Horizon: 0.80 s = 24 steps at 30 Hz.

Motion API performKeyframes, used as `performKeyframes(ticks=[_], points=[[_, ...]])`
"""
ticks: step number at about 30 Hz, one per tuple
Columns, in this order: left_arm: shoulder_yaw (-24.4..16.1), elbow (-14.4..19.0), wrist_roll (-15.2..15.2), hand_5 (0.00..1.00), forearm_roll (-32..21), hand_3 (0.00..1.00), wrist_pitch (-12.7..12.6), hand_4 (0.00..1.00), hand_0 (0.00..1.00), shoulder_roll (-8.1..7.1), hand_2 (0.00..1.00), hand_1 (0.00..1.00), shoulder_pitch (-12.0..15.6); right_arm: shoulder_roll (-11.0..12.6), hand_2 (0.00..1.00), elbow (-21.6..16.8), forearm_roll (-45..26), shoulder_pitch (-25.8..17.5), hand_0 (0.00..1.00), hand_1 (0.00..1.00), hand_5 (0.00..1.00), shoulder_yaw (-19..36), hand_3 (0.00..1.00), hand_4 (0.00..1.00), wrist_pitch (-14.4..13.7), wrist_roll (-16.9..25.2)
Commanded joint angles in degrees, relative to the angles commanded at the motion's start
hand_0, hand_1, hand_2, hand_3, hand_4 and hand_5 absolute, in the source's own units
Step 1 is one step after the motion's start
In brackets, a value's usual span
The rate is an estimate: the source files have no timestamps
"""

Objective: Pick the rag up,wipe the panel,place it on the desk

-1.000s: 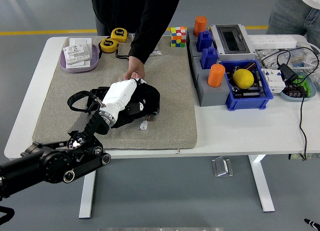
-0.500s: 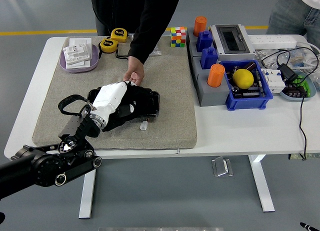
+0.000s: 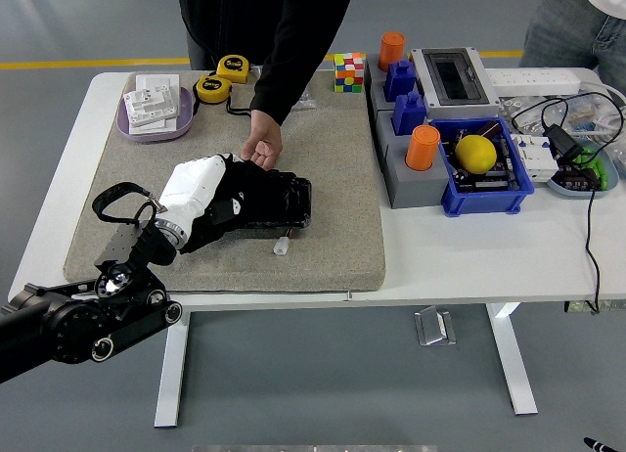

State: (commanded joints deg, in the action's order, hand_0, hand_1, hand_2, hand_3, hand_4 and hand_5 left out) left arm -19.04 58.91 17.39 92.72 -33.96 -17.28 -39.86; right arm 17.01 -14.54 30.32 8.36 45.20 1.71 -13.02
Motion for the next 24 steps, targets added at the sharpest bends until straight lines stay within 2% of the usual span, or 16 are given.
performKeyframes(ticks=[11, 24], points=[[-3.0, -0.5, 0.0, 0.002, 1.1, 0.505, 0.3, 0.287, 0.195, -3.53, 0.516, 0.127, 1.5, 0.1, 0.708, 0.1, 0.4, -0.2, 0.762, 0.586, 0.551, 0.7, 0.602, 0.998, 0.2, -0.1], [-5.0, -1.0, 0.3, 0.002, 2.3, 0.504, 0.6, 0.283, 0.195, -5.5, 0.514, 0.125, 2.8, 0.1, 0.707, 0.2, 0.4, -0.3, 0.76, 0.586, 0.551, 1.2, 0.602, 0.998, 0.2, -0.1]])
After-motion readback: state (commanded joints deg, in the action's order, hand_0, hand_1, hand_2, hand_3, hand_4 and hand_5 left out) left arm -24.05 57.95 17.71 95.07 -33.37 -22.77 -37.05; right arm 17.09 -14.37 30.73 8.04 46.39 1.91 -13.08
